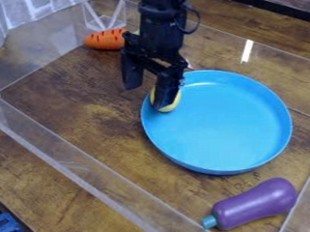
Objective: Remove the lemon from the blue tray and put it on the table
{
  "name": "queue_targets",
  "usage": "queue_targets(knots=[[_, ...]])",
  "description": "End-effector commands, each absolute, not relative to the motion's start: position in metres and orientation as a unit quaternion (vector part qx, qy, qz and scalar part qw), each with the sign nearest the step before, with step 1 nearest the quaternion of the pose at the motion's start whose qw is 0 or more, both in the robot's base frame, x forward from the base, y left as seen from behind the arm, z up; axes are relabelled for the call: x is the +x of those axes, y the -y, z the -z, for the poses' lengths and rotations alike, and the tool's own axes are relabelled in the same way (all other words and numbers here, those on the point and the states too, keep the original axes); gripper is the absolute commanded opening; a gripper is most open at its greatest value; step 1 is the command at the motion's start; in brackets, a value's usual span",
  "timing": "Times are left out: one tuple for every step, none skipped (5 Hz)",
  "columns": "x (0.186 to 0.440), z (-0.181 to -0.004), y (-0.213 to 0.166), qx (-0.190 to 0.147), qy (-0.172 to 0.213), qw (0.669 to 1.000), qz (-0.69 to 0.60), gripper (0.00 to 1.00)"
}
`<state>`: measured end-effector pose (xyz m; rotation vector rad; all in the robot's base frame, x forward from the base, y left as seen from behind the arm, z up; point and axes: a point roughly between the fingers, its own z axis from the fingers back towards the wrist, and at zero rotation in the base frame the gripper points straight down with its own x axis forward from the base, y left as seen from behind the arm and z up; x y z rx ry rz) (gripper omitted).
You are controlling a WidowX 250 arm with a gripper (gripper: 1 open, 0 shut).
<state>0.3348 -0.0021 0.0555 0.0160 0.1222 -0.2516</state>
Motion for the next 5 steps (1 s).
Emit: queue_targets(knots=[[0.352,-0.068,0.013,0.015,-0.027,0.99,0.137,1.0],[0.351,-0.071,0.017,0.014,-0.024,0.987,0.158,1.0],[0.349,-0.078,0.019,0.011,-0.018,0.984,0.176,1.0],[0.348,-0.085,0.026,0.01,-0.013,0.989,0.15,1.0],[0.345,-0.096,0.032,0.008,-0.007,0.992,0.123,1.0]])
